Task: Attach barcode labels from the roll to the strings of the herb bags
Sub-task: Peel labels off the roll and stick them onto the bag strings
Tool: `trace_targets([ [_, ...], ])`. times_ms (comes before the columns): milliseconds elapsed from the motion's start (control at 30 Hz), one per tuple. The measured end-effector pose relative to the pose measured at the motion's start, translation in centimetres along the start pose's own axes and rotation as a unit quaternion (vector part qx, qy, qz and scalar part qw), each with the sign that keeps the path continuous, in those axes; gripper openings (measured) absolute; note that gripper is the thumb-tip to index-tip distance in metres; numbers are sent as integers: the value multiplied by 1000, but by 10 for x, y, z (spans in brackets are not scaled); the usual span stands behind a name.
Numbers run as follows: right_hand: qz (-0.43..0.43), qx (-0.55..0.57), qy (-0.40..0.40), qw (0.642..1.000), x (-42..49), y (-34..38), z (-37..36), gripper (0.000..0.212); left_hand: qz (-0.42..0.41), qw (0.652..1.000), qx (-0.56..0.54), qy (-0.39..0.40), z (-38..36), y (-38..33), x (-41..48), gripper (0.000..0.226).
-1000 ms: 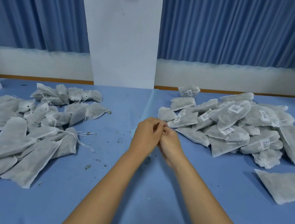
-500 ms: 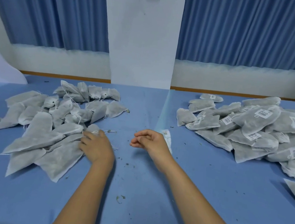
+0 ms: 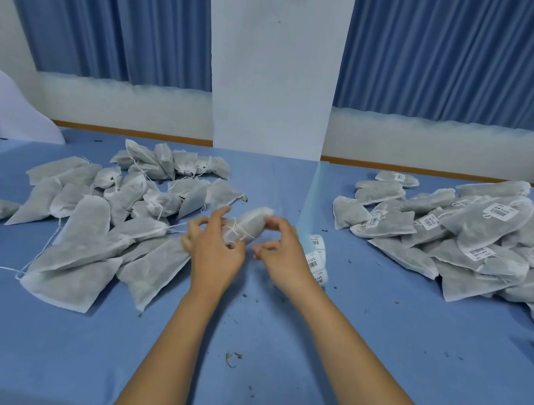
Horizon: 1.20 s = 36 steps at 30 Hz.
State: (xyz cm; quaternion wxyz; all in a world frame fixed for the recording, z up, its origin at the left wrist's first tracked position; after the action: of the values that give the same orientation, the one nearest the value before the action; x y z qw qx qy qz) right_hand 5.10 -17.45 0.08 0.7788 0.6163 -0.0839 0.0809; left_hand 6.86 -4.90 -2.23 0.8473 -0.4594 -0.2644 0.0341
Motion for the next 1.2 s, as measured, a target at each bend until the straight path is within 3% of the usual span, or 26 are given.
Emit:
trace_targets([
  [100,81,-55,21,995,4,6,7,69,-100,992,-71,26,4,-14,-5,45],
  [200,123,-124,-14,985,6,8,15,64,-91,990,-110,-1,9,-20,-3,45],
  [300,142,-183,-52,972,9,11,26,62,-60,990,-127,23,10,-19,-2,44],
  [400,149,-181,-5,972,14,11,40,40,-23,990,-137,12,7,-20,-1,43],
  [467,136,-194,11,972,18,8,49,17,-31,997,-59,-38,5,-23,1,45],
  [567,134,-222,3,966,24,4,54,10,-157,982,79,-65,-4,-29,1,45],
  [633,155,-220,-2,963,26,3,54,12,-272,960,57,21,-18,-41,-1,39],
  [667,166,-218,-3,962,28,3,54,13,-291,953,45,72,-27,-46,-2,38],
  [733,182,-227,23,956,29,2,55,15,-264,958,13,110,-38,-49,-3,33],
  [833,210,-252,59,943,34,-2,64,19,-175,981,-10,80,-49,-46,5,24],
  [933,264,-270,-10,926,40,-8,81,12,-192,980,4,52,-52,-37,15,12],
  [1000,282,-287,-41,915,41,-17,87,14,-210,974,-15,79,-52,-28,20,4],
  [1133,286,-287,-101,909,40,-34,87,16,-221,962,-65,148,-51,-17,29,11],
  [1200,297,-266,-135,907,41,-33,90,14,-179,961,-101,183,-48,-18,32,17],
])
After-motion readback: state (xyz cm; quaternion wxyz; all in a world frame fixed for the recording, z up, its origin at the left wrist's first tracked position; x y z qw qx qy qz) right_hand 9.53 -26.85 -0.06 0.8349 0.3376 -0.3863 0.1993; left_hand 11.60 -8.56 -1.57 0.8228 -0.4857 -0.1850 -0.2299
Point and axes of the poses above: each hand's wrist, its own x-axis towards the middle knuckle, its own z-axis out of the back of the hand, y = z × x, the point moved 2 cm from there along x, towards the middle knuckle, and after that the axes turned 2 degrees about z, right-handed, at the moved point
